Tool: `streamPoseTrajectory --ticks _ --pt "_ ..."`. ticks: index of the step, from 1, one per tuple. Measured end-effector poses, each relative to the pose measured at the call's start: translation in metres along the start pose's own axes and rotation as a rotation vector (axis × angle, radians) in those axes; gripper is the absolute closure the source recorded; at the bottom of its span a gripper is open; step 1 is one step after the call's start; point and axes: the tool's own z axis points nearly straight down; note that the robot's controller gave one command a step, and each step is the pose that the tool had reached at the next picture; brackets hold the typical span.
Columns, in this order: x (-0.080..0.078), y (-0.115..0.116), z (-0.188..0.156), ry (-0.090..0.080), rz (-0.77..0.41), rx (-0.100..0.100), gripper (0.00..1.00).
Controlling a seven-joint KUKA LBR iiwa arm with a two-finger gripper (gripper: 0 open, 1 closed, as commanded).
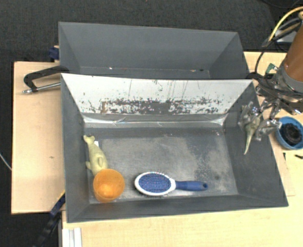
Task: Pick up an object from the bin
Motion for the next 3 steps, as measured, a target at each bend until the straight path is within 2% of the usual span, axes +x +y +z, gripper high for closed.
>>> streamPoseTrajectory --ticks 1,2,3 --pt "-0.004 -0.015 -0.015 0.000 -0.343 -0.006 1.00" --pt "-0.049 0.000 0.056 0.002 -0.589 -0.019 1.00" --pt "-0.068 0.027 0.007 -0.002 -0.586 -0.006 1.00"
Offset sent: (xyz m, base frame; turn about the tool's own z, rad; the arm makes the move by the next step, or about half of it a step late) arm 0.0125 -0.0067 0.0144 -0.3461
